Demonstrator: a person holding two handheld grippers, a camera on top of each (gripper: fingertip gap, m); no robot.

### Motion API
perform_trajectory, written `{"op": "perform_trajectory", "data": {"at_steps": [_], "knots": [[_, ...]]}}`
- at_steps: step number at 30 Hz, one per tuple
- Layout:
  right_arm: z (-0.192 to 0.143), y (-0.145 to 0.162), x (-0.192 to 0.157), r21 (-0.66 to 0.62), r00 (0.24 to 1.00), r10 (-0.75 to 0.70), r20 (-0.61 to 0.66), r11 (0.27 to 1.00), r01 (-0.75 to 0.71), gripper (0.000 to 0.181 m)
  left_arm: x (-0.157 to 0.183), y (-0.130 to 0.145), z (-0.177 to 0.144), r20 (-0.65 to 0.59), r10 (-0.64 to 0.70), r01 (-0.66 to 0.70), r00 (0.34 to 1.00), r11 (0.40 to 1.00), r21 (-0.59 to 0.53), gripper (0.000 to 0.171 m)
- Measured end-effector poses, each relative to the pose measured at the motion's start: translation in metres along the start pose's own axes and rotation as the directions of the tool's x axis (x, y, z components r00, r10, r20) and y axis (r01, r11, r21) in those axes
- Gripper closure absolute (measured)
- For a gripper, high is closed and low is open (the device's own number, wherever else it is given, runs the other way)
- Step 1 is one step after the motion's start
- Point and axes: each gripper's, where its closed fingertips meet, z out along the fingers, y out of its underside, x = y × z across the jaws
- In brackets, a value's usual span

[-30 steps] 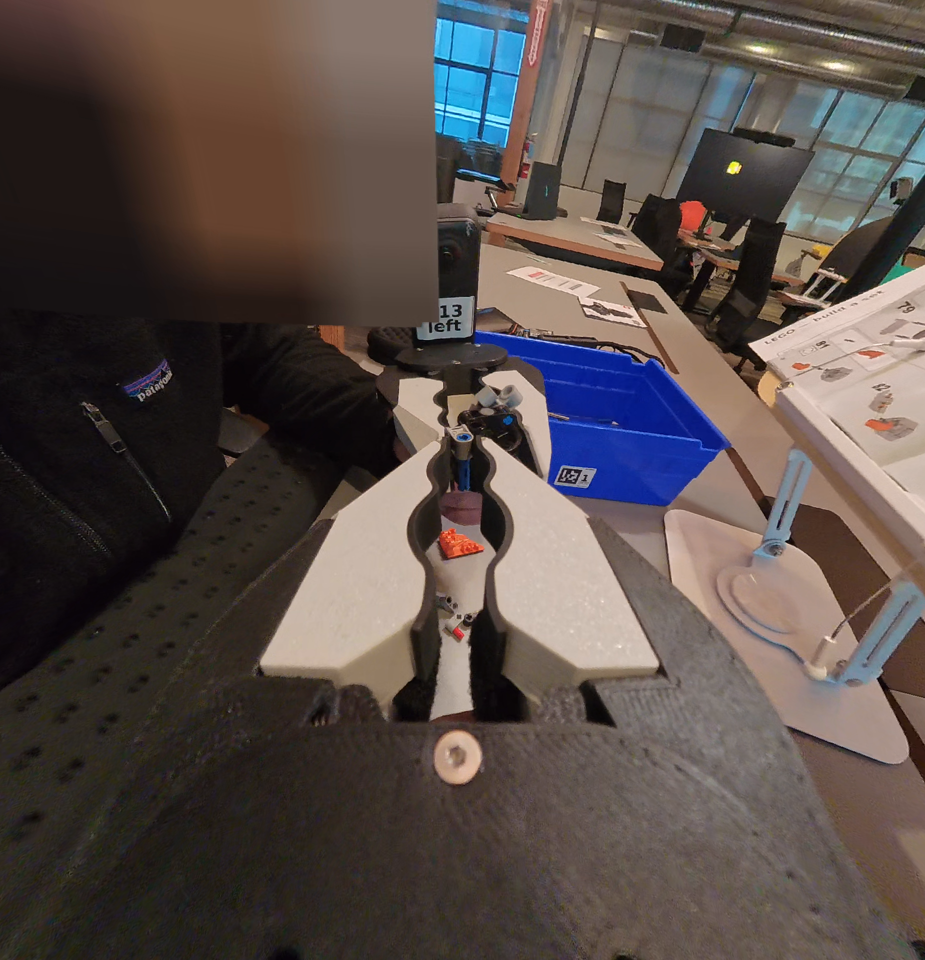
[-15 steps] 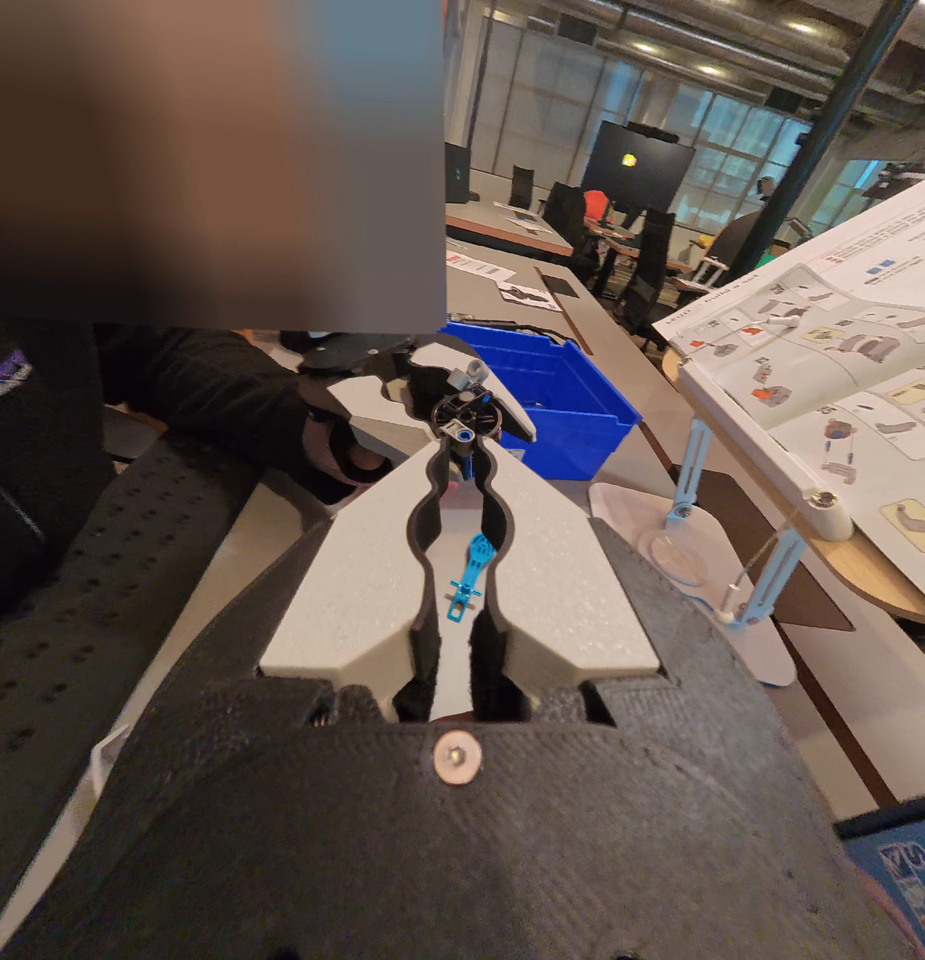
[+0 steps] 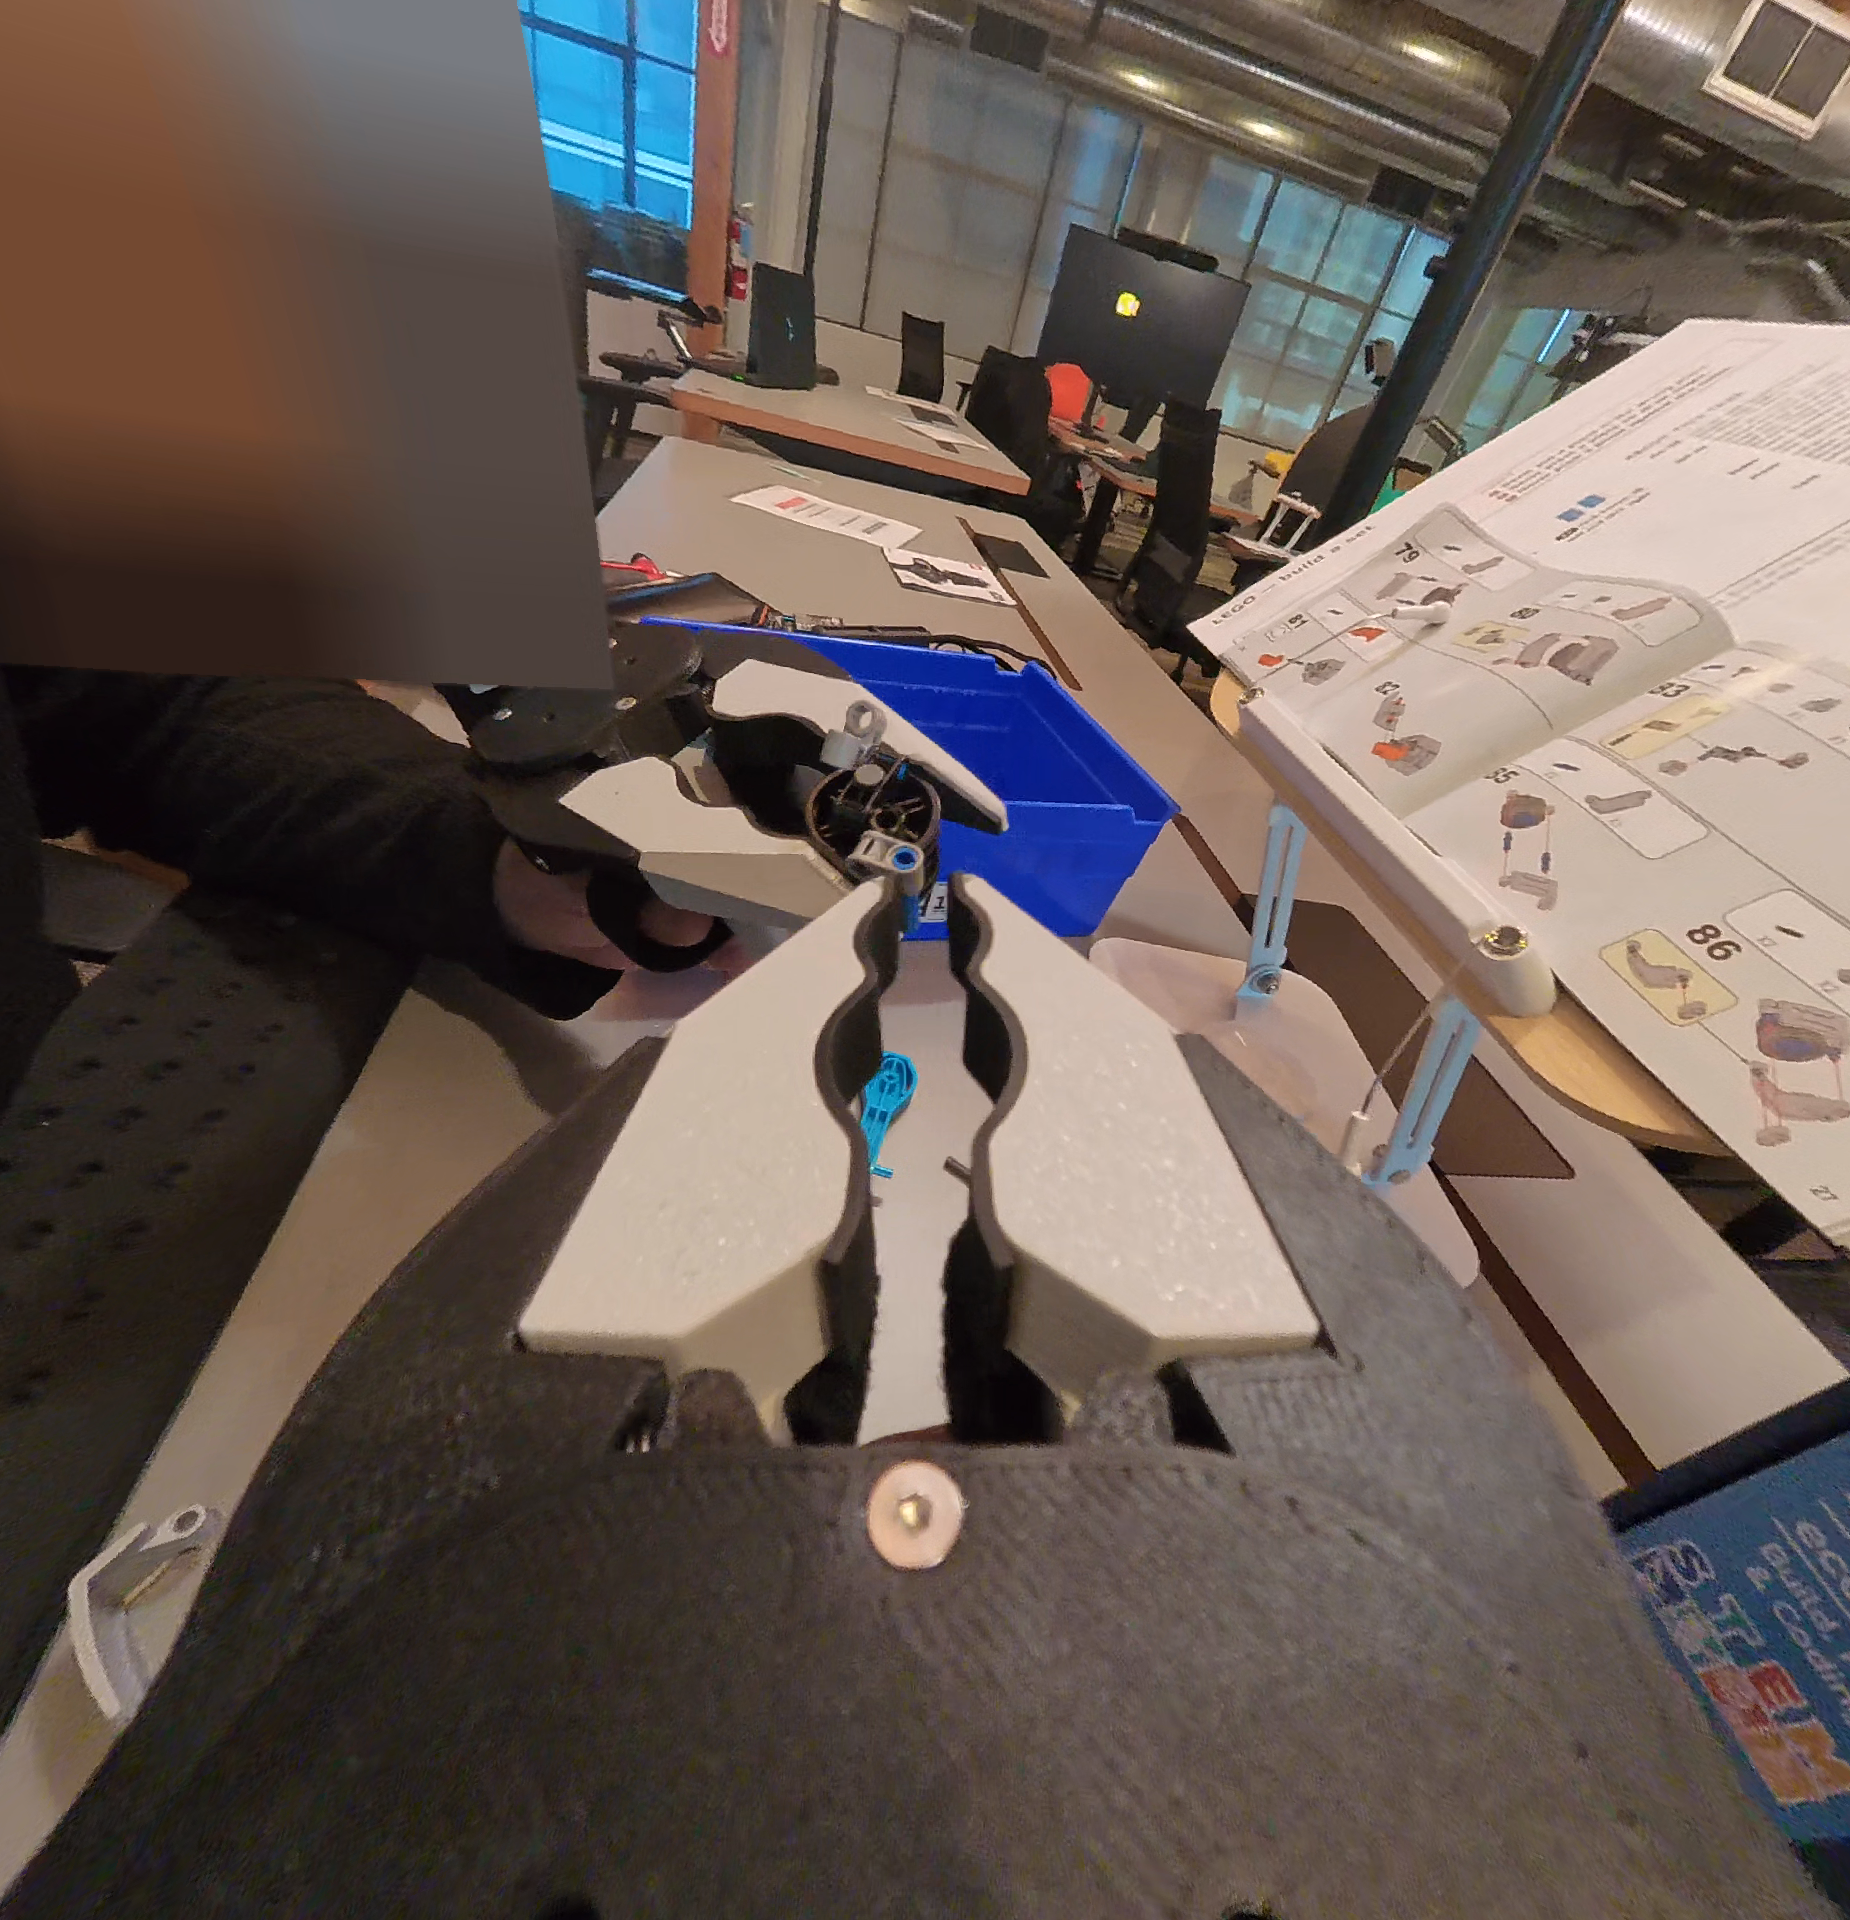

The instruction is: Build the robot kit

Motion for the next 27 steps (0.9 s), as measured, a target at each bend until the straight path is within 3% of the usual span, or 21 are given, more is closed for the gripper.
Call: {"op": "perform_trajectory", "data": {"at_steps": [9,14,18,21,27], "knots": [[0.009,0.002,-0.016,-0.067,0.997,-0.068,0.02,0.995,0.069,0.16,0.008,-0.001,0.002,-0.034,-0.001,0.002,0.999,1.0,0.023,0.141],[0.012,-0.003,-0.015,-0.076,0.988,-0.148,-0.041,0.987,0.144,0.157,0.007,-0.001,0.002,0.013,0.154,-0.154,0.988,0.988,0.009,0.141],[0.021,-0.008,-0.025,-0.097,0.947,-0.307,-0.098,0.95,0.298,0.167,0.011,0.002,0.004,0.032,0.255,-0.255,0.966,0.967,-0.027,0.141],[0.026,-0.003,-0.021,-0.172,0.89,-0.421,-0.175,0.903,0.393,0.174,0.009,0.006,0.005,0.037,0.254,-0.251,0.967,0.966,-0.054,0.141],[0.029,-0.006,-0.023,-0.189,0.851,-0.478,-0.219,0.876,0.443,0.176,0.005,0.005,0.004,0.054,0.25,-0.247,0.967,0.967,-0.058,0.141]]}}
